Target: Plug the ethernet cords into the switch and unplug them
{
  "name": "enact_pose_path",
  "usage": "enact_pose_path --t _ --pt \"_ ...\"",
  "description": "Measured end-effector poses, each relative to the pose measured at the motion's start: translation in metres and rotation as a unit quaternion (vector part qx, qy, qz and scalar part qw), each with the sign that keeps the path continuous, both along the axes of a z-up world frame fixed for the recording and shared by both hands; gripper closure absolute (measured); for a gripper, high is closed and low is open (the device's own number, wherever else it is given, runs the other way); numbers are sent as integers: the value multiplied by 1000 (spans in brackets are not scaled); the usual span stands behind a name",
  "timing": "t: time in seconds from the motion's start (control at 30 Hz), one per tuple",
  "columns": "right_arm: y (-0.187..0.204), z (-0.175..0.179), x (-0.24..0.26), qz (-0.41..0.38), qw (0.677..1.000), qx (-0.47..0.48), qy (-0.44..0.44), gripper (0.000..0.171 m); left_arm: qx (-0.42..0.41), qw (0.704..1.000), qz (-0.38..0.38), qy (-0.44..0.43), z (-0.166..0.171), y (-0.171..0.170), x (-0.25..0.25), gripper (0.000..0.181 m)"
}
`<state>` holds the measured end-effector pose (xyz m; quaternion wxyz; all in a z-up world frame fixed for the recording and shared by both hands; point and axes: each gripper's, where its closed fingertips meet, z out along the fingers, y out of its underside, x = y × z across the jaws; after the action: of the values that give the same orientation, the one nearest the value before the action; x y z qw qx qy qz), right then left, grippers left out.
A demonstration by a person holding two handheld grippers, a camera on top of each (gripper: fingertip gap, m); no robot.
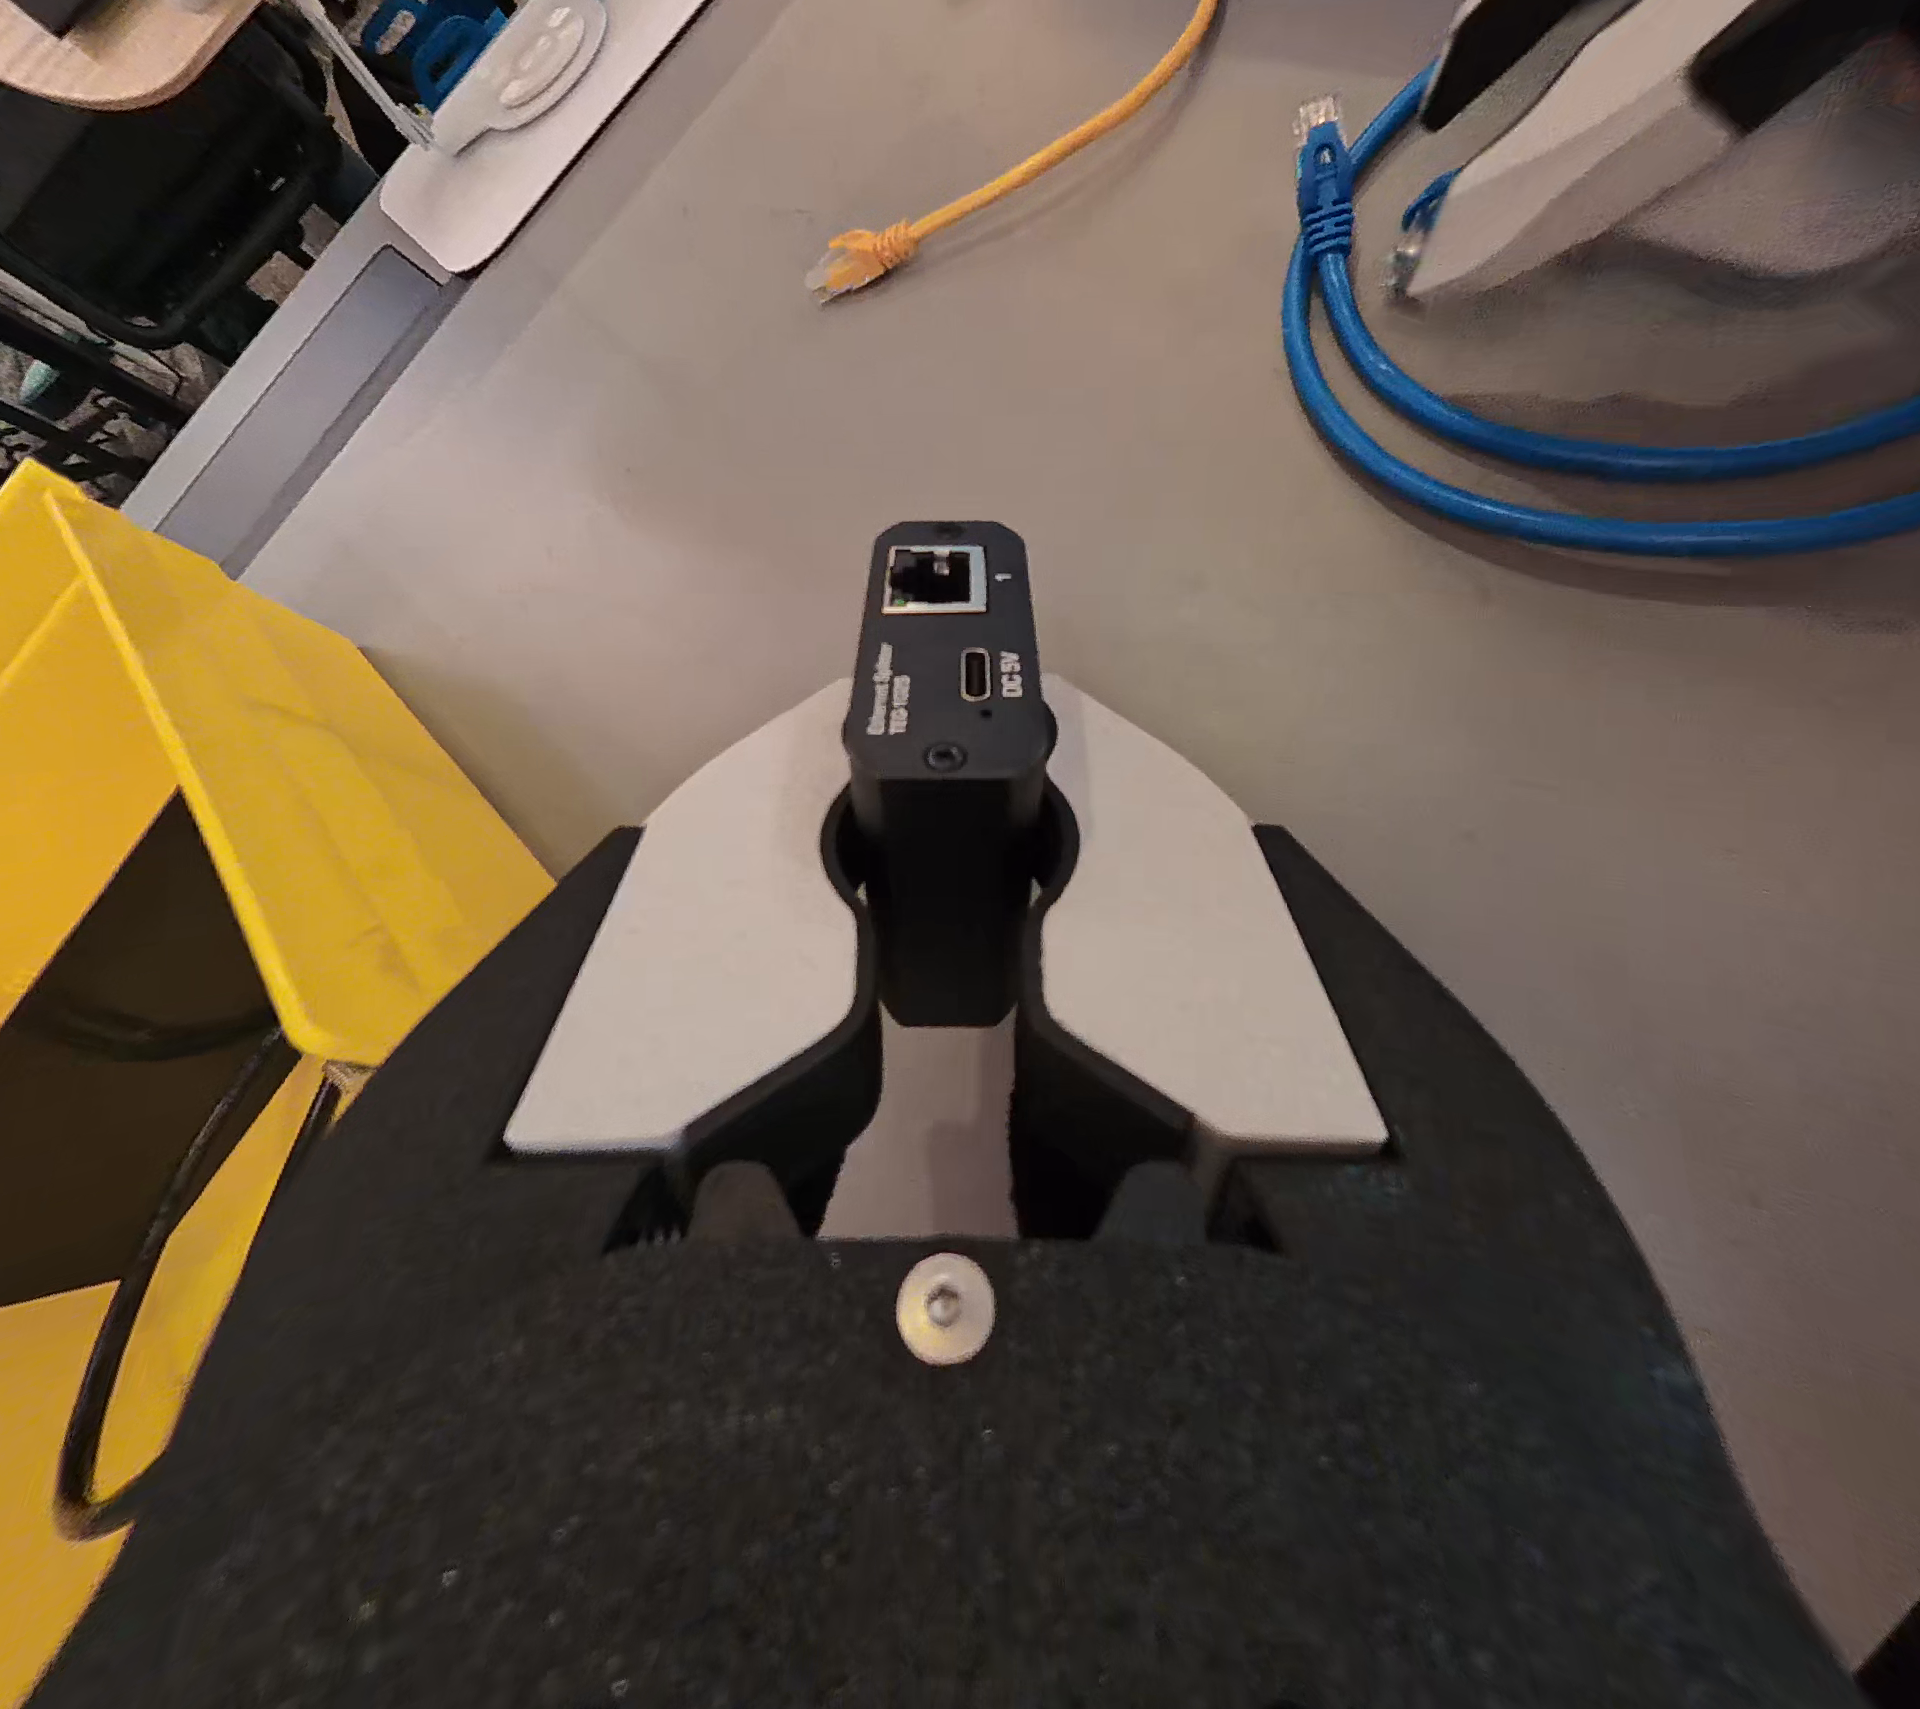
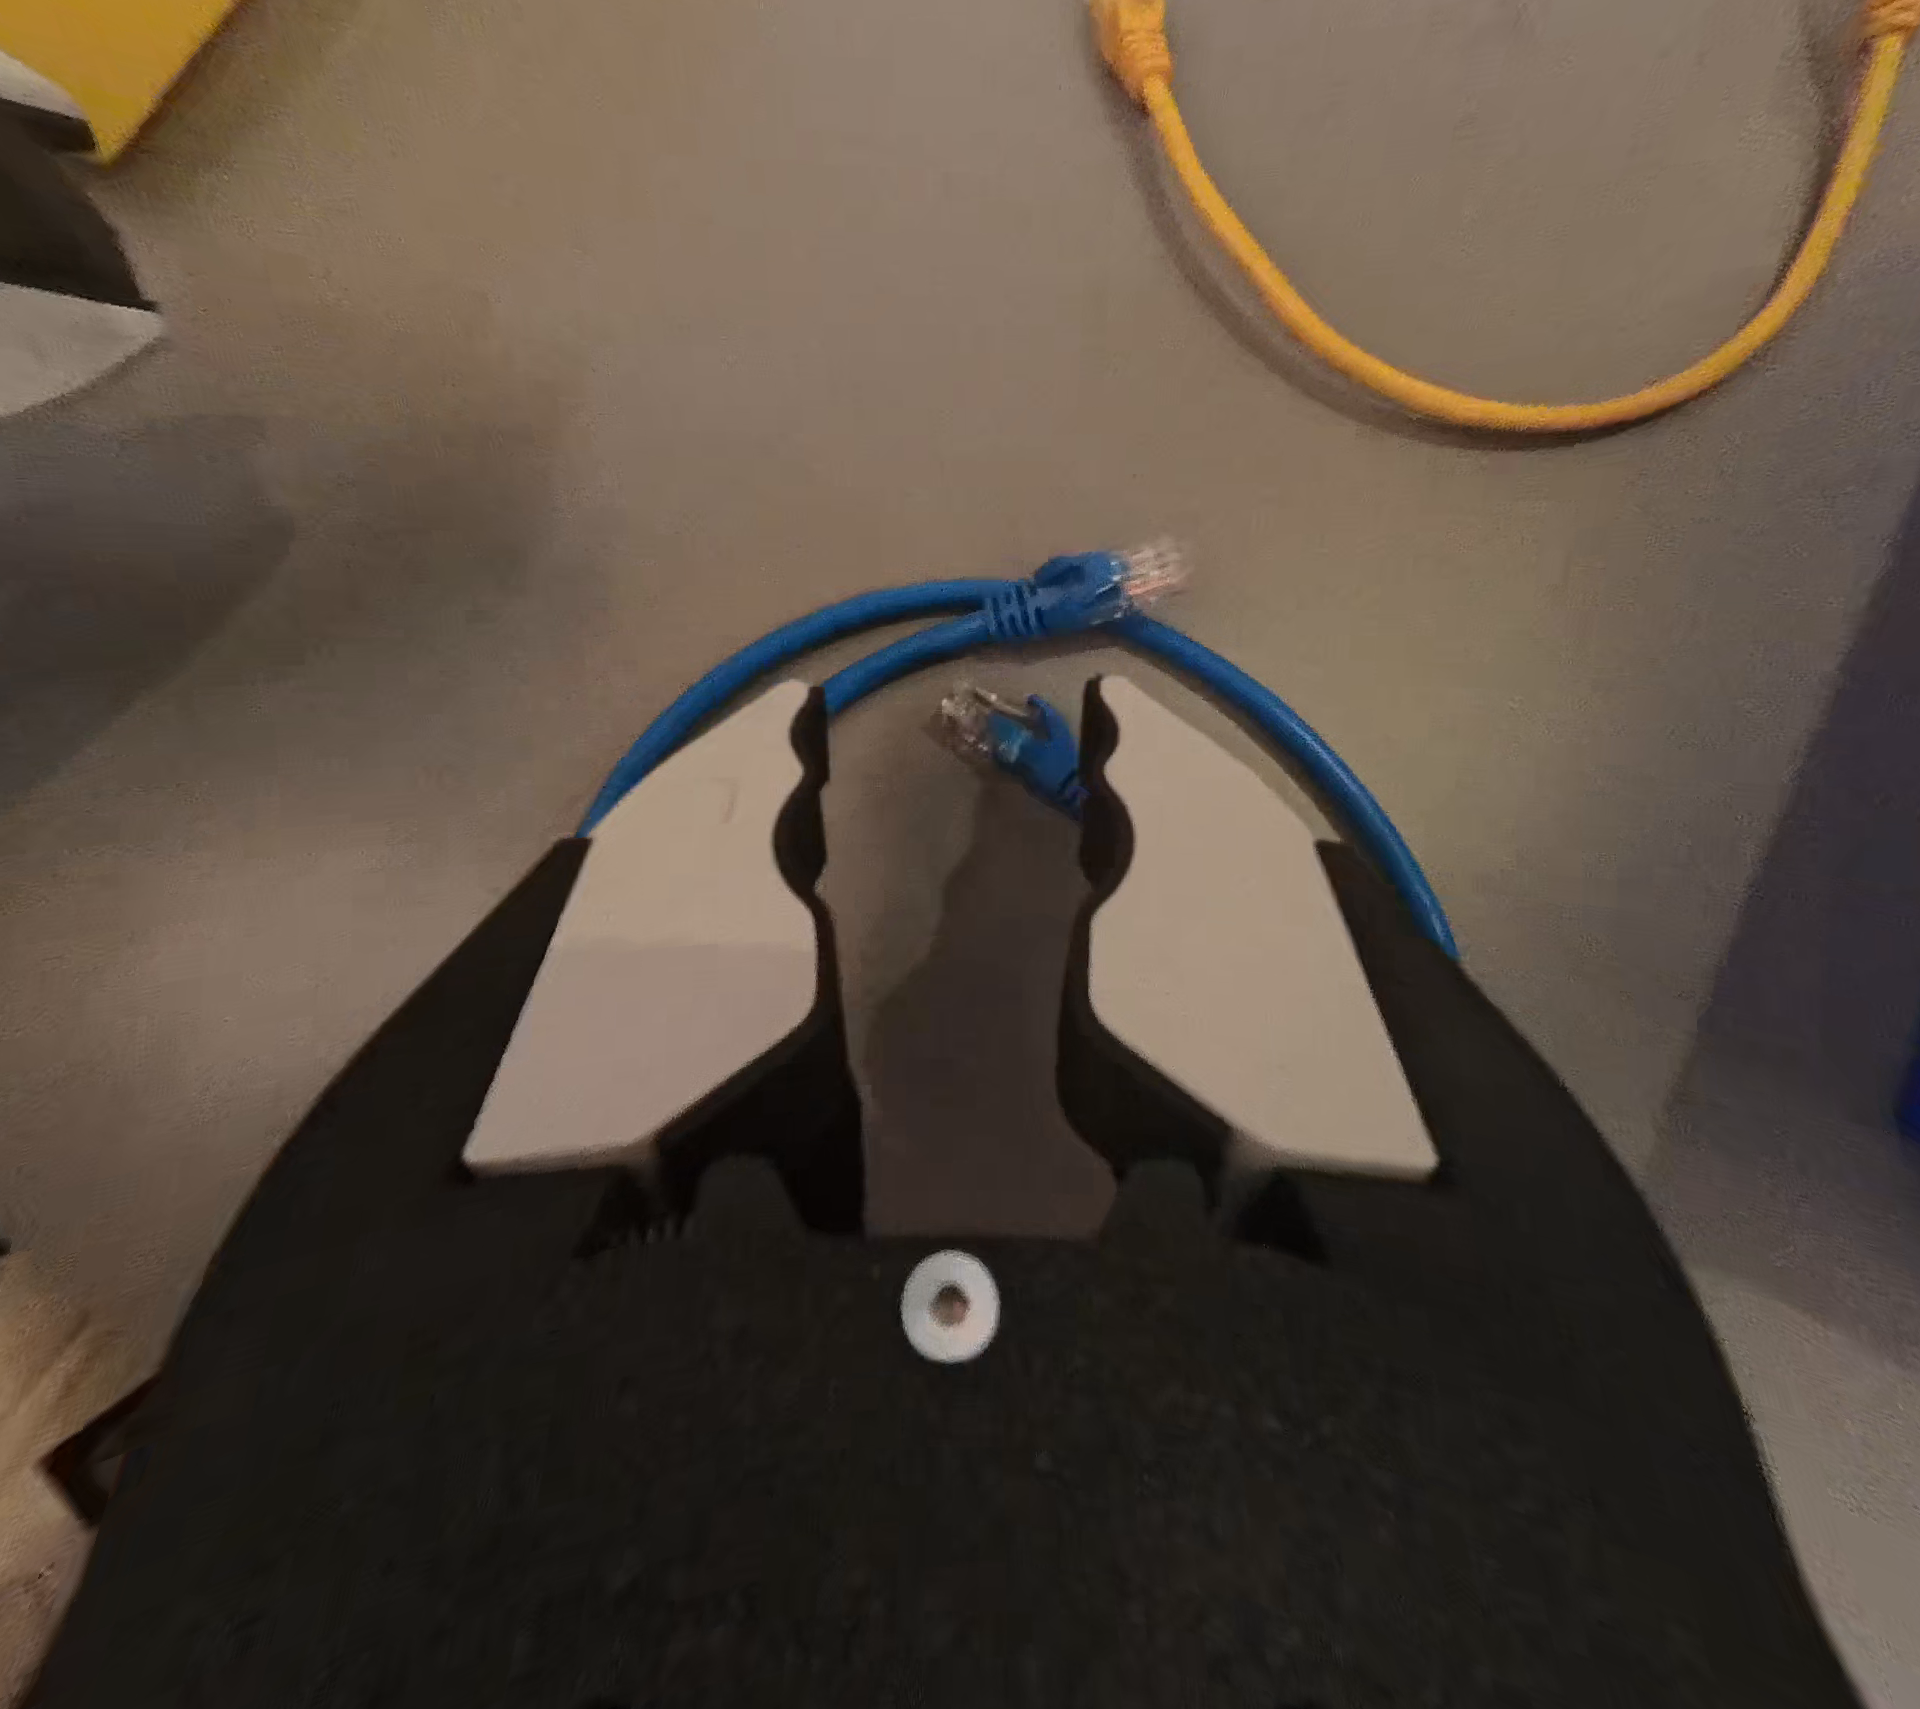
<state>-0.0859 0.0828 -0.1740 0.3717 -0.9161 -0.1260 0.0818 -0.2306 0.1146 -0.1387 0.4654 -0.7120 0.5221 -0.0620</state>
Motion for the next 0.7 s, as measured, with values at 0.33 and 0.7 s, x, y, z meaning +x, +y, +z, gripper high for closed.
enact_pose_path --t 0.33,0.7 --pt "42 -21 -25 58 997 -24 -35 135 6 1000 -6 14 0 -2 5 156" --pt "26 -19 -77 392 915 -39 -89 165 3 1000 4 15 -1 2 -1 157"
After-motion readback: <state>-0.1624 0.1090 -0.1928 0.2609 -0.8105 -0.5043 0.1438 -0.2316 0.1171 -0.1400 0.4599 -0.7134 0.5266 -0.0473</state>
